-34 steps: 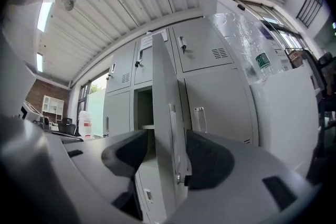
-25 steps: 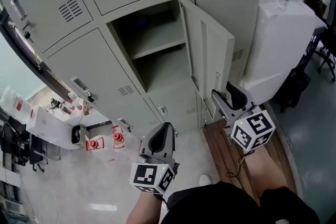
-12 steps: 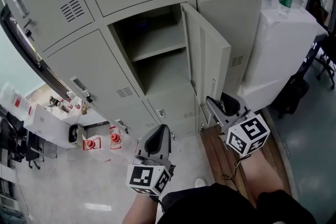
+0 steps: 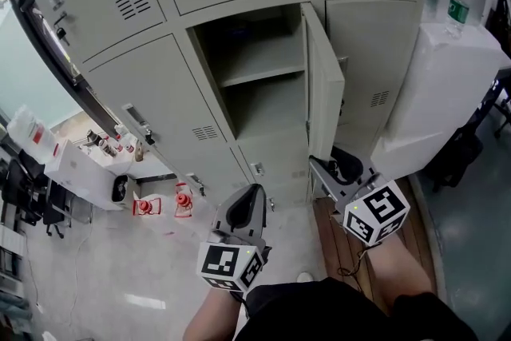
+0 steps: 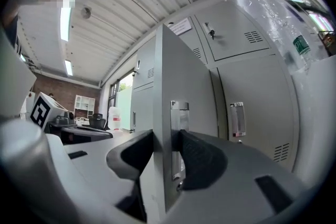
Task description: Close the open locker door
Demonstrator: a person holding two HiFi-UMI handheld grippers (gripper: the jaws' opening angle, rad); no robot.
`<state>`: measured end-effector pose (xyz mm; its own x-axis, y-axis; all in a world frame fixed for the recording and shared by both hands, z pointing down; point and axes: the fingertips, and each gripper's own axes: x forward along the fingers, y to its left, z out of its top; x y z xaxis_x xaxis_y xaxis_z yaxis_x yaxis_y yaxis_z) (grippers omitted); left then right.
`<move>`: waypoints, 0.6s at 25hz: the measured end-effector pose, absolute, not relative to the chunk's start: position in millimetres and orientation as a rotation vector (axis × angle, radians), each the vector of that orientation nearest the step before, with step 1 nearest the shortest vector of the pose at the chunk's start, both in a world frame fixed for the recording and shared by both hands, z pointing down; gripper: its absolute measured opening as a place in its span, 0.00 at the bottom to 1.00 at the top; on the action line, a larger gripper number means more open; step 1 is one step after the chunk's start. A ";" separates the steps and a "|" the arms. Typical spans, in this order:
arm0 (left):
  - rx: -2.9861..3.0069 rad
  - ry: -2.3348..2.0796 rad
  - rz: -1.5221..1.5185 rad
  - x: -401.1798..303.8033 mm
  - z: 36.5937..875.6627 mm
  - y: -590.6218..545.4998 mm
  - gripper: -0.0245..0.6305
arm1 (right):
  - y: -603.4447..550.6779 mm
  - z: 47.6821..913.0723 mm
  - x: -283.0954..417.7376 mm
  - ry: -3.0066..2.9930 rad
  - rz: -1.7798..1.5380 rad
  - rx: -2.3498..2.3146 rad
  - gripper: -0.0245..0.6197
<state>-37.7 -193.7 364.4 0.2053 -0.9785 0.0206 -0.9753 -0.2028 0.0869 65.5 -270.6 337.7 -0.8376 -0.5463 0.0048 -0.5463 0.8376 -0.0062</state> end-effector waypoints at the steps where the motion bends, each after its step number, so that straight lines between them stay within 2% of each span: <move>1: 2.362 -1.940 -0.059 -40.6 365.1 -192.6 0.07 | -268.1 338.3 59.5 -3.013 0.009 0.865 0.36; 15: 2.236 -2.036 -0.050 -95.0 379.1 -184.3 0.07 | -266.0 339.0 -24.3 -3.032 -0.020 0.714 0.33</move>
<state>-95.0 -184.3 379.1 0.0960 -0.9939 0.0545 -0.9901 -0.0897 0.1084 -24.3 -266.0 339.0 -0.8947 -0.4460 0.0230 -0.4457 0.8950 0.0183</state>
